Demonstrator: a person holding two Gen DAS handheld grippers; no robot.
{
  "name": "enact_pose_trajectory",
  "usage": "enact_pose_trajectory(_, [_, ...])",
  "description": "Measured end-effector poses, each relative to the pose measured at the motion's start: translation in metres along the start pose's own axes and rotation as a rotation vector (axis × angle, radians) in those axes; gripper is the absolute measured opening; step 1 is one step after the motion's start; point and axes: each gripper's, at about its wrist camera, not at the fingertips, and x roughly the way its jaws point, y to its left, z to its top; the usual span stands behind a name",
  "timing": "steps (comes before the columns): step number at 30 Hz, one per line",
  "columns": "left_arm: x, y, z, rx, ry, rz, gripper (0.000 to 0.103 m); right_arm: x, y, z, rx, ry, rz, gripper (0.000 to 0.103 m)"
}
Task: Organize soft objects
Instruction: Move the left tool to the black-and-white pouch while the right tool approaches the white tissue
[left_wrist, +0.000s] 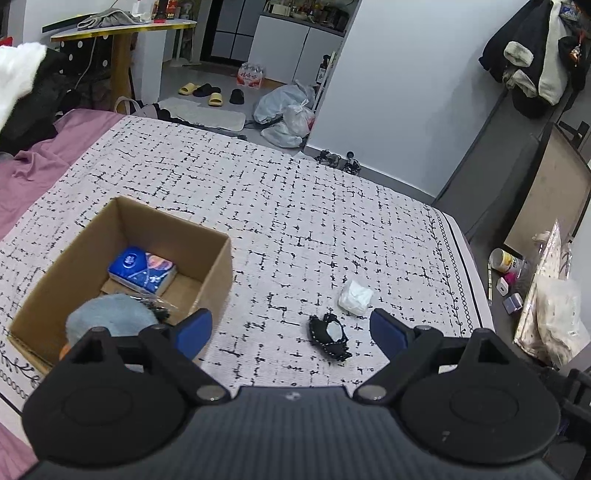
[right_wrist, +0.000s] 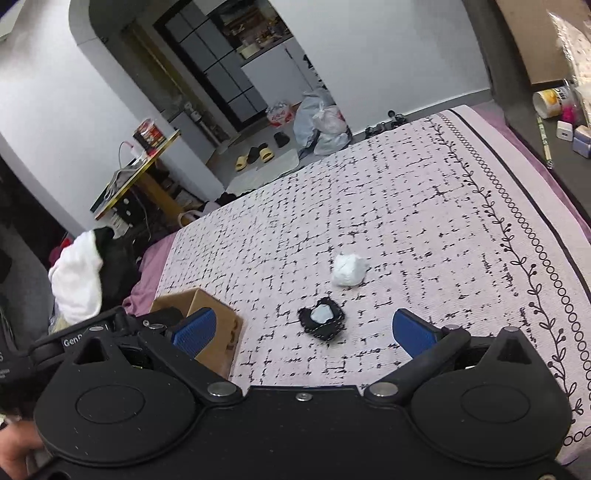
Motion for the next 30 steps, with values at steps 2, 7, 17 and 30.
enact_pose_trajectory(2, [0.005, -0.004, -0.002, -0.009, 0.005, -0.004, 0.091, 0.000, -0.004, 0.002, 0.000, -0.008, -0.005, 0.102])
enact_pose_trajectory(7, [0.022, -0.014, -0.006, -0.028, 0.024, -0.018, 0.091, 0.004, -0.016, 0.008, 0.010, -0.015, -0.011, 0.102])
enact_pose_trajectory(17, [0.064, -0.029, -0.011, -0.009, 0.069, -0.046, 0.088, 0.025, -0.039, 0.017, 0.041, -0.008, -0.011, 0.102])
enact_pose_trajectory(30, [0.127, -0.028, -0.025, -0.044, 0.133, -0.070, 0.058, 0.091, -0.057, 0.020, 0.054, 0.037, 0.017, 0.093])
